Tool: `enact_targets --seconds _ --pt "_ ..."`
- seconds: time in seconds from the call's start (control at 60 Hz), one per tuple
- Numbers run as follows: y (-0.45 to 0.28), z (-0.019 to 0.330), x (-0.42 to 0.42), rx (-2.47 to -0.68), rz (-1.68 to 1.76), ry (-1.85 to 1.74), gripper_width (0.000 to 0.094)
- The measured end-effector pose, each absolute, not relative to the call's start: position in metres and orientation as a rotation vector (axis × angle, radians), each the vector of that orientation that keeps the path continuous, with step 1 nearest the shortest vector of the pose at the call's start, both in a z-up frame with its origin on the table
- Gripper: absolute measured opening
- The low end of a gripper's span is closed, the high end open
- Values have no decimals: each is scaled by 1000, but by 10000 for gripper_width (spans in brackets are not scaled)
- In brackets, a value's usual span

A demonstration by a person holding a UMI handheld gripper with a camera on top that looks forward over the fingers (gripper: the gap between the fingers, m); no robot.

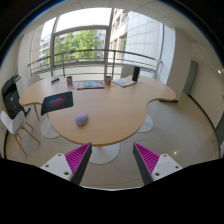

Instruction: Arrange mouse

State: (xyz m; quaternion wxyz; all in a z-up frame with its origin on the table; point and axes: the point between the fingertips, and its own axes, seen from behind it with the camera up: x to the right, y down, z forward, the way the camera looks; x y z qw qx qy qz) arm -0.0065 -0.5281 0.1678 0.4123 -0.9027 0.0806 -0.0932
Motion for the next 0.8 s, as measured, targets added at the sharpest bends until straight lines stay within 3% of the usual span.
enact_targets --seconds 0.2,0.417,0.567,0.8 --pt "-537 161 -26 -2289 -279 217 842" --pt "-531 123 -108 -2307 -252 235 843" --pt "-478 103 -146 -2298 -209 216 847" --pt "-353 60 -133 -2274 -205 175 846"
